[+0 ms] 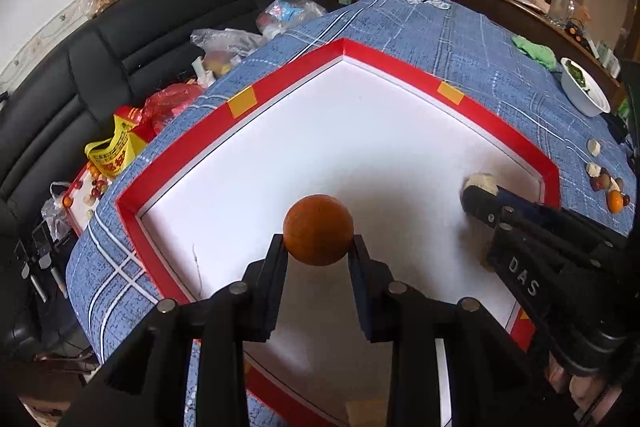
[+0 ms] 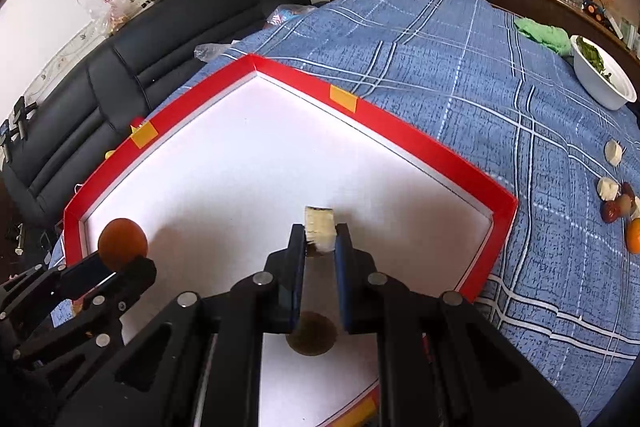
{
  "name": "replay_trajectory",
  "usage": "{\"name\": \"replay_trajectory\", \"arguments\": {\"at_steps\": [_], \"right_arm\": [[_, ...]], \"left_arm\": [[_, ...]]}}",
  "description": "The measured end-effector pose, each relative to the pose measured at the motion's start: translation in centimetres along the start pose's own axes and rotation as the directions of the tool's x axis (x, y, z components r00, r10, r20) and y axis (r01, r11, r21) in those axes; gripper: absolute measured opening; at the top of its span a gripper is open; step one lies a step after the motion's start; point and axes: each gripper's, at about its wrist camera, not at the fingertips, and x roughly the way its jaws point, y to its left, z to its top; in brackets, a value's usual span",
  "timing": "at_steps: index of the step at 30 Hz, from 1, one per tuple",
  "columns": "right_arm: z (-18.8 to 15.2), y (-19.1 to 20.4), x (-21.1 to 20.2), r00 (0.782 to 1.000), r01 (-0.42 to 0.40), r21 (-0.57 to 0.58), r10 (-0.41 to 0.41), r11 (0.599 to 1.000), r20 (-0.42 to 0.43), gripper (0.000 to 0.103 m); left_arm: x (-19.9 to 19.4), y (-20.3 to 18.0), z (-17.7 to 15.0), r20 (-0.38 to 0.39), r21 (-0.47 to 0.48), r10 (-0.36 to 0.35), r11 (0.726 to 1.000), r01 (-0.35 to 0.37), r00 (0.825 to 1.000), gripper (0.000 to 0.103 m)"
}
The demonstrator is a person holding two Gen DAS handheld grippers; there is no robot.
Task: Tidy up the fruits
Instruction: 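Open the left tool over the tray while the right tool releases its cube there, then grasp a pale lumpy piece with the right tool while the left tool grasps another orange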
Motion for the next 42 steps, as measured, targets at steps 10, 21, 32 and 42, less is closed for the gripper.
{"name": "replay_trajectory", "arguments": {"at_steps": [10,21,32,42], "right_arm": [[-0.9,-1.9,-3.5,0.998,-0.027,0.025,0.025,0.999,0.053,0.059],[-5.8,-14.6,-13.4,0.957,0.146,0.230,-0.197,0.962,0.215,0.059],[-10.2,-31.9,-15.9,0.882,0.368,0.523,-0.467,0.769,0.066,0.058],[-8.2,-35.1,-12.1,0.889,0.397,0.496,-0.457,0.772,-0.001,0.052]], "left_arm": [[-2.8,-1.0,-0.3,0.092,-0.029,-0.022,0.999,0.024,0.996,0.076],[-5.7,-9.9,-1.6,0.134,0.159,-0.196,0.972,0.174,0.971,0.077],[-5.1,-18.9,-2.8,0.073,0.328,-0.282,0.913,0.244,0.957,0.077],[-3.6,-23.7,-2.3,0.051,0.356,-0.303,0.896,0.266,0.952,0.077]]}}
